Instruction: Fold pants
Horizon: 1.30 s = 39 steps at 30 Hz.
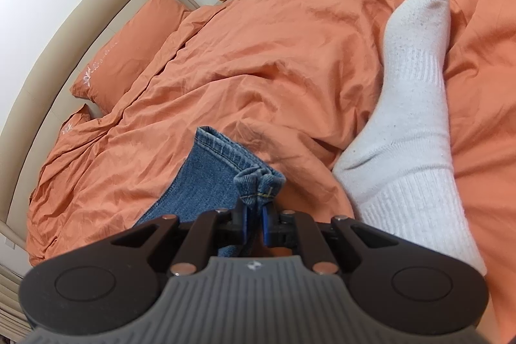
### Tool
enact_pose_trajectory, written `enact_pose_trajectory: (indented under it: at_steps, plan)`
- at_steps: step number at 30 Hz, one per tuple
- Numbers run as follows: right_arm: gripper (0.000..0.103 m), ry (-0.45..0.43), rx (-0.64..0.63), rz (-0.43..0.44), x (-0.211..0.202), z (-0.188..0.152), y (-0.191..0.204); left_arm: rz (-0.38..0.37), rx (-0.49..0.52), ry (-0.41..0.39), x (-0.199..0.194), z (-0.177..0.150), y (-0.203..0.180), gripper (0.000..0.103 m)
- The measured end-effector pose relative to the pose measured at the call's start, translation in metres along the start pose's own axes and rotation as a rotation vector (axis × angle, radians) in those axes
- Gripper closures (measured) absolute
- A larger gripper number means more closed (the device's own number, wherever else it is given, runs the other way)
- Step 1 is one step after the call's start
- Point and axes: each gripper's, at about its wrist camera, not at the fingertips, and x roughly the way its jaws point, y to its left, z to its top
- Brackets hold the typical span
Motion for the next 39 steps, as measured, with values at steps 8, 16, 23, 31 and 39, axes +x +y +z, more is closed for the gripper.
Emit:
enact_pose_trajectory:
  at_steps: [8,16,23,31,39]
  plan:
    - [0.099,-0.008,-0.019,0.006,-0.003,0.001,0.004,-0.053,-0.082,0.007,-0.026,-0.018,-0.007,0.097]
    - [0.100,-0.093,-0.120,0.084,-0.041,0.005,0.044,-0.051,-0.164,-0.136,-0.134,-0.040,0.024,0.092]
    - [0.100,-0.175,-0.328,0.147,-0.093,-0.001,0.146,0.048,-0.233,-0.282,-0.258,-0.064,0.074,0.092]
    - [0.100,-0.183,-0.548,0.250,-0.126,-0.043,0.286,0.208,-0.278,-0.473,-0.398,-0.105,0.113,0.091]
    - [0.100,-0.036,-0.676,0.332,-0.093,-0.152,0.368,0.187,-0.422,-0.429,-0.371,-0.152,0.155,0.085]
